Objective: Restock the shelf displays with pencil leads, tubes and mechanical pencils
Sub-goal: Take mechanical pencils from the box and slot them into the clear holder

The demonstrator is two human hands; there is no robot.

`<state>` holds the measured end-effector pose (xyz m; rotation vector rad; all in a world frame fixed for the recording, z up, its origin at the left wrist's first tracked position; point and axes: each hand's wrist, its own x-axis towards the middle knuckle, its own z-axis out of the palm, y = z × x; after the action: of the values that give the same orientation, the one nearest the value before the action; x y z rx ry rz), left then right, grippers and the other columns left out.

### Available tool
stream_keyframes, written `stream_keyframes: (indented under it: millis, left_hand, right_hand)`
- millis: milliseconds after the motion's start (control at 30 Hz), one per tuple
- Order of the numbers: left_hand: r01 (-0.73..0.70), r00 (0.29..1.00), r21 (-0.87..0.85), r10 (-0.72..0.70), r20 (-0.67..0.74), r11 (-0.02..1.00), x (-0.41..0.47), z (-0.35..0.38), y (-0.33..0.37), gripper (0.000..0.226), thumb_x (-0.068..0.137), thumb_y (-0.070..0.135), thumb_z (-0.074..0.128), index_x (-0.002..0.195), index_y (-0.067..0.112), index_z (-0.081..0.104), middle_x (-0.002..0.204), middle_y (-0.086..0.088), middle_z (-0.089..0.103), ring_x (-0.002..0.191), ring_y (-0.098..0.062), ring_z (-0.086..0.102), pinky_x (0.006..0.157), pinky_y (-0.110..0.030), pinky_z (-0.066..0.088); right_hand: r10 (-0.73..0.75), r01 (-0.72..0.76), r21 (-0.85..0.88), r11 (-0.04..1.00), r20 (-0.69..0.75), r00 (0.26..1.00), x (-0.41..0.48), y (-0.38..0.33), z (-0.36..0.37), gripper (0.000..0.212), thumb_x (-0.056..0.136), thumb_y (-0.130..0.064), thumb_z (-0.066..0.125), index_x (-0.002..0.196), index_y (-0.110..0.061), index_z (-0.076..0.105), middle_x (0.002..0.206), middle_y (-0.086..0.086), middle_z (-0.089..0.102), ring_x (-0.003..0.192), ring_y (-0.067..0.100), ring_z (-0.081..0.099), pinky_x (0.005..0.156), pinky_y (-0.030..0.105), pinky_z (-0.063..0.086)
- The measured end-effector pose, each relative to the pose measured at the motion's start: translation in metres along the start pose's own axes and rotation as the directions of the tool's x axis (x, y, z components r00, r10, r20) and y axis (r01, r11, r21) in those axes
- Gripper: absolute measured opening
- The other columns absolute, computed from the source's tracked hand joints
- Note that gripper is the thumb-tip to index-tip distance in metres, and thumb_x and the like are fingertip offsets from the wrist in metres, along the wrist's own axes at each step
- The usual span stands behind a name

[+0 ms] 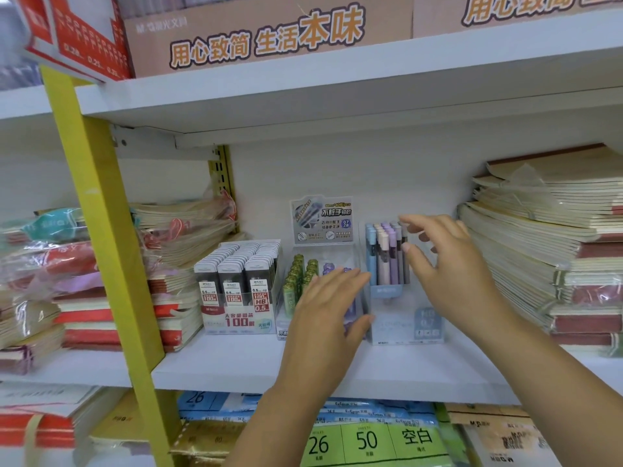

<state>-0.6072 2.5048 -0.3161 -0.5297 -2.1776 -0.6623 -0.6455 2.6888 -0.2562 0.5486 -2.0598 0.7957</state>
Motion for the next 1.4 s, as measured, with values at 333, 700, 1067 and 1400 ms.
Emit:
stream_keyframes:
  millis: [333,700,1067,1400]
  left_hand:
    - [-0.112,0.978,-0.018,0.114,0.176,0.993,-0.09,-0.018,0.022,0.024,0.094,0.037,0.055,0.113,0.027,0.065,0.102,0.012,0.064,0.088,-0.003,0.052,0.076,-0.013,0.039]
    - [0.681,0.307,0.086,-0.39,0.868,0.728,-0.334,0.083,-0.008,0.04,0.094,0.028,0.066,0.133,0.022,0.058,0.126,0.004,0.061,0.105,-0.007,0.06,0.084,-0.006,0.04]
    - [0.897,-0.223,0.347,-0.398,0.89,0.274,-0.413,0.198,-0.046,0.054,0.092,0.023,0.071,0.141,0.016,0.05,0.102,0.014,0.06,0.096,-0.006,0.059,0.096,-0.025,0.047]
    - [0.922,-0.265,0.367,-0.493,0.829,0.121,-0.435,0.238,-0.047,0.042,0.09,0.009,0.071,0.129,0.013,0.058,0.122,-0.006,0.068,0.111,-0.021,0.063,0.107,-0.043,0.046]
  right_hand:
    - [0.017,-0.092,0.473,0.876,0.161,0.987,-0.088,-0.036,-0.035,0.023,0.096,-0.014,0.053,0.097,-0.037,0.06,0.074,-0.005,0.065,0.055,0.013,0.056,0.052,0.022,0.047]
    - [0.482,-0.55,-0.247,0.798,0.809,0.336,-0.384,0.053,0.038,0.019,0.095,-0.019,0.056,0.114,-0.018,0.06,0.108,0.0,0.067,0.091,0.016,0.062,0.08,0.025,0.045]
    - [0.535,-0.884,-0.337,0.323,0.836,-0.124,-0.467,0.078,0.07,0.056,0.085,-0.025,0.072,0.123,-0.046,0.036,0.106,-0.003,0.057,0.078,0.013,0.068,0.056,0.019,0.053]
    - [0.537,-0.955,-0.245,0.169,0.835,-0.119,-0.49,0.09,0.069,0.058,0.085,-0.02,0.072,0.11,-0.064,0.044,0.101,-0.002,0.06,0.073,0.012,0.069,0.062,0.024,0.056]
